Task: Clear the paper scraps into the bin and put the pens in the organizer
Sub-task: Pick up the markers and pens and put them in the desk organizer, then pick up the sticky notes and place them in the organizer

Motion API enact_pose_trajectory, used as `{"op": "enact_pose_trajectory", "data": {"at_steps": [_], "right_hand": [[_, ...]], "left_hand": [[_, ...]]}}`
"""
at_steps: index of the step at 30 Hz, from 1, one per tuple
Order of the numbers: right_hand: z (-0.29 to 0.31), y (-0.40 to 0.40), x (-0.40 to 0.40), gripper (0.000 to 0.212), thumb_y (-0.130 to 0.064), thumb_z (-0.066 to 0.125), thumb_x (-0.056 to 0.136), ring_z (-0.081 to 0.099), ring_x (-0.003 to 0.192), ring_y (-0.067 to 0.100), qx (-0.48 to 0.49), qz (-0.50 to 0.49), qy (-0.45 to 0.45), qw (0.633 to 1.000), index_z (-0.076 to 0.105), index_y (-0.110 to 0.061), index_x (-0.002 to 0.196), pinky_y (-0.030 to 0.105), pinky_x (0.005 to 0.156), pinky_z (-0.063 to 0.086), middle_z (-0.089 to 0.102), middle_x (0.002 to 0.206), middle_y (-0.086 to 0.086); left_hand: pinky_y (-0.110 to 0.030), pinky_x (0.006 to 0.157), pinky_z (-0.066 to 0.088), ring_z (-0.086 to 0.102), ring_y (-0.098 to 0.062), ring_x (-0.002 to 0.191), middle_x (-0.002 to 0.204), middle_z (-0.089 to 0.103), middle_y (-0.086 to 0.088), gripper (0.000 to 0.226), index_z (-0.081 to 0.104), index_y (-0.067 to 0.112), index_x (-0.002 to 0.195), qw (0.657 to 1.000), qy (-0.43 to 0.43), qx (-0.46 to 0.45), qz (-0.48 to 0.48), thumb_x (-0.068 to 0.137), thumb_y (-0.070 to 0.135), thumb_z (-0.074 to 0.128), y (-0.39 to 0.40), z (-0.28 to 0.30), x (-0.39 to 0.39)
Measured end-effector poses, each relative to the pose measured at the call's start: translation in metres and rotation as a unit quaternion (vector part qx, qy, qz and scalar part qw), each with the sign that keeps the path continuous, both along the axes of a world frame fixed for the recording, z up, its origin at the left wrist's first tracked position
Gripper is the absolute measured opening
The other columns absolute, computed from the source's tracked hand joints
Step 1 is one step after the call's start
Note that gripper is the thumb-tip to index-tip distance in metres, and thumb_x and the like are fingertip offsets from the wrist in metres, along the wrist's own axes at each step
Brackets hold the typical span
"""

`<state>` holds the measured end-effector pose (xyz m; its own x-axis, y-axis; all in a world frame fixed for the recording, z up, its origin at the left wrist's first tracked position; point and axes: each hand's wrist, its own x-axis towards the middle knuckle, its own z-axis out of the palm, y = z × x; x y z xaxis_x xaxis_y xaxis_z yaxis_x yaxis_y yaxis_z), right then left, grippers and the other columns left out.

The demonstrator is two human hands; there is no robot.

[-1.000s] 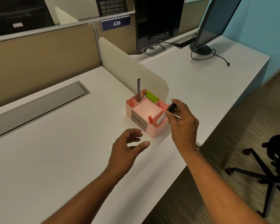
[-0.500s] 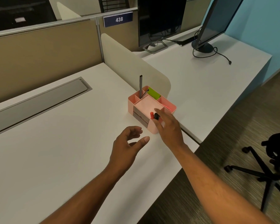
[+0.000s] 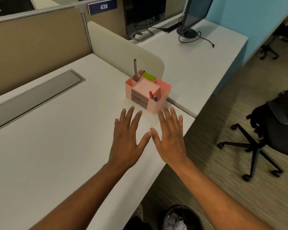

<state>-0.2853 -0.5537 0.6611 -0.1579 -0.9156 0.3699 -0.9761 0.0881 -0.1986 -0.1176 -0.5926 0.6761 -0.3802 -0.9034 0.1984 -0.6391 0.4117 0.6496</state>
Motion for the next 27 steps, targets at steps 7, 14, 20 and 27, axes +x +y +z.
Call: {"op": "enact_pose_trajectory", "data": {"at_steps": [7, 14, 20, 27], "right_hand": [[0.008, 0.118, 0.078, 0.074, -0.062, 0.019, 0.106, -0.005, 0.162, 0.027, 0.027, -0.067, 0.012, 0.997, 0.011, -0.021, 0.166, 0.065, 0.127, 0.008, 0.002, 0.176, 0.005], [-0.017, 0.258, 0.147, 0.076, -0.057, 0.038, 0.106, -0.009, 0.162, 0.027, 0.037, -0.142, -0.007, 0.989, 0.009, -0.021, 0.167, 0.062, 0.128, 0.002, 0.000, 0.176, 0.003], [-0.046, 0.386, 0.155, 0.079, -0.058, 0.043, 0.103, -0.007, 0.162, 0.029, 0.075, -0.261, -0.018, 0.962, 0.010, -0.023, 0.166, 0.062, 0.128, 0.004, 0.001, 0.175, 0.004], [-0.076, 0.532, 0.165, 0.080, -0.060, 0.041, 0.103, -0.005, 0.162, 0.030, 0.119, -0.385, -0.039, 0.914, 0.009, -0.025, 0.166, 0.064, 0.127, 0.007, 0.001, 0.175, 0.003]], "left_hand": [[-0.065, 0.131, 0.003, -0.008, -0.026, 0.166, 0.180, -0.001, -0.001, 0.080, 0.015, 0.030, 0.169, 0.989, -0.070, -0.098, -0.081, 0.102, 0.072, 0.027, 0.085, -0.019, 0.073], [-0.066, 0.130, -0.001, -0.011, -0.029, 0.166, 0.180, -0.004, -0.003, 0.081, 0.008, 0.031, 0.170, 0.972, -0.111, -0.108, -0.178, 0.103, 0.075, 0.019, 0.181, -0.035, 0.132], [-0.068, 0.129, -0.001, -0.009, -0.032, 0.166, 0.180, -0.003, -0.004, 0.079, 0.011, 0.032, 0.169, 0.933, -0.152, -0.116, -0.304, 0.104, 0.074, 0.024, 0.268, -0.069, 0.120], [-0.071, 0.127, 0.003, -0.005, -0.034, 0.166, 0.180, 0.000, -0.004, 0.081, 0.014, 0.031, 0.169, 0.886, -0.171, -0.105, -0.418, 0.102, 0.073, 0.030, 0.365, -0.101, 0.102]]}}
